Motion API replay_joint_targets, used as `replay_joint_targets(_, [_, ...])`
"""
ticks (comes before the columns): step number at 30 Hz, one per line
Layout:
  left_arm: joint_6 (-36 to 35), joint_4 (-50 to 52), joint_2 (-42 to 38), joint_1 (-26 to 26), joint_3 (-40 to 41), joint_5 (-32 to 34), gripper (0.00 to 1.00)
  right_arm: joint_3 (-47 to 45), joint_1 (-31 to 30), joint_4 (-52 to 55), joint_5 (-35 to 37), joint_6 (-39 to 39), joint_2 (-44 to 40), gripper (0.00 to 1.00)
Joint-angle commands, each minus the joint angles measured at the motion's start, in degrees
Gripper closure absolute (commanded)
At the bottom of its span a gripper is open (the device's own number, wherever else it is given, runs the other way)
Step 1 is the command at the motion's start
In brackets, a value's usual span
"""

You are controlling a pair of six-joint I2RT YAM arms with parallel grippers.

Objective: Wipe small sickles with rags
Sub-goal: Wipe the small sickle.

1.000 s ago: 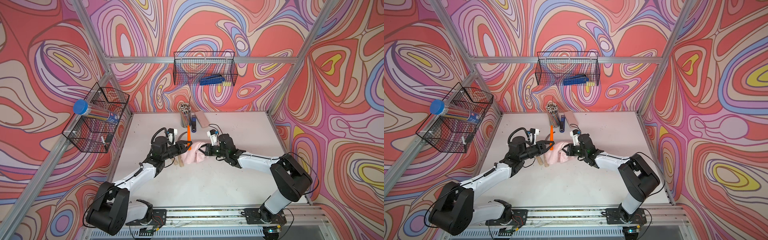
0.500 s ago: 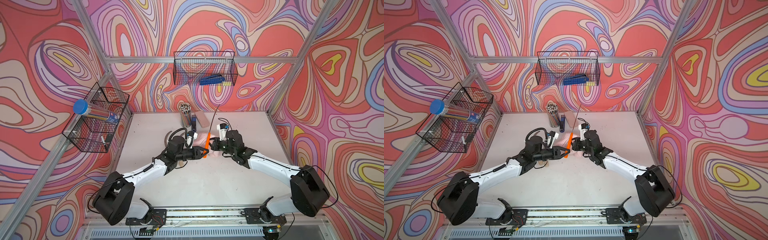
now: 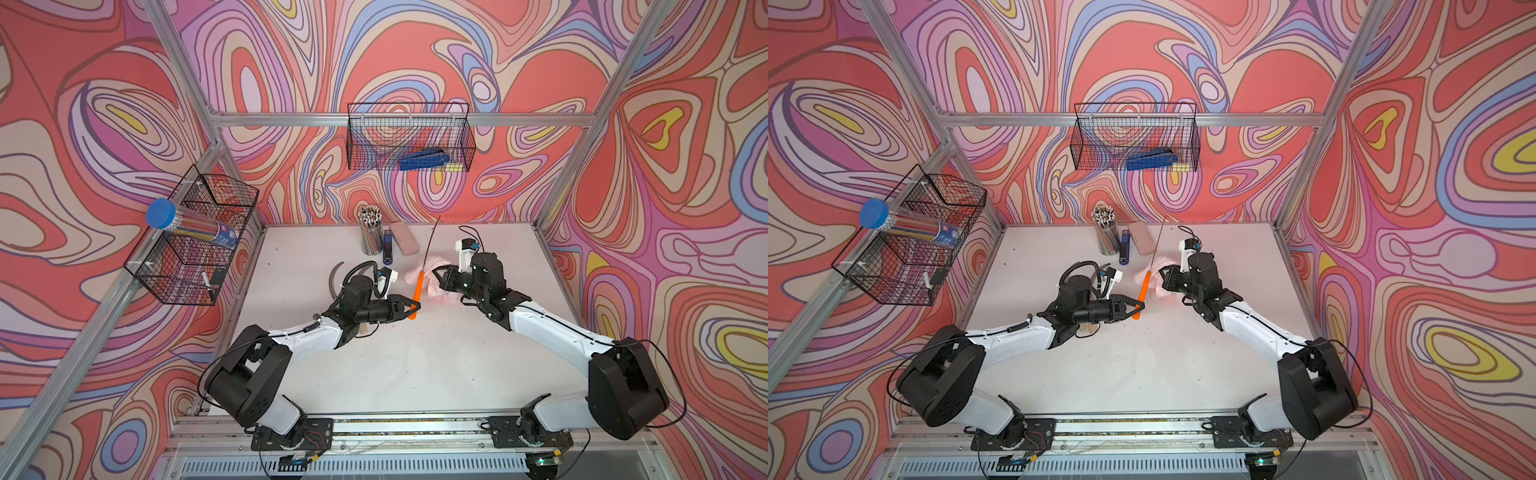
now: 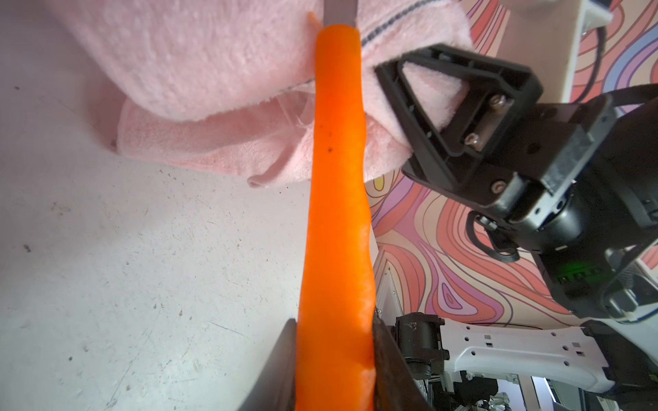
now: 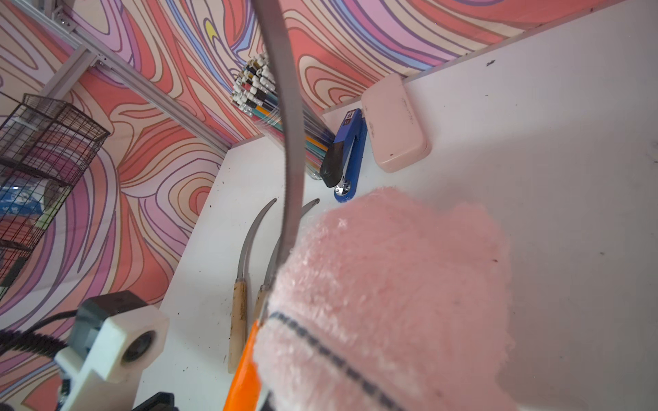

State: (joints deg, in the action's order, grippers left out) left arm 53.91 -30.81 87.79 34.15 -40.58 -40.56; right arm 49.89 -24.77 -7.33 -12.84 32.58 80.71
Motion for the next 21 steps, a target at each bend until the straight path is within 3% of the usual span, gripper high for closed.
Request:
replay_joint_targets(1, [1.44,-4.64,0.88,0.13,-0.15,-1.31,1.00,1.40,-0.12,-3.17,-6.52,-0.79,-0.50,1.00])
replay_joint_targets(4, [2.02,-5.27,0.85,0.08,0.04,-1.56,1.00,0.18,-0.50,-6.80,-10.67,2.50,0.41,1.00])
replay_joint_targets(9, [1.13,-4.94,-2.02,-1.46,2.35,1.13,1.00,2.79,-6.77,-6.48,-9.79,2.10,5.22,1.00])
replay_joint_targets(15, [4.57,-9.88,-7.17,-6.97,8.43,2.69,1.00,5.95,-13.05,-11.62,-14.80,7.51,13.63,1.00])
replay_joint_targets(21, [8.21,-14.82,-8.07,-12.19,10.39,-0.20,1.00,4.87,-14.29,-17.33,-18.38,12.55,15.96,1.00])
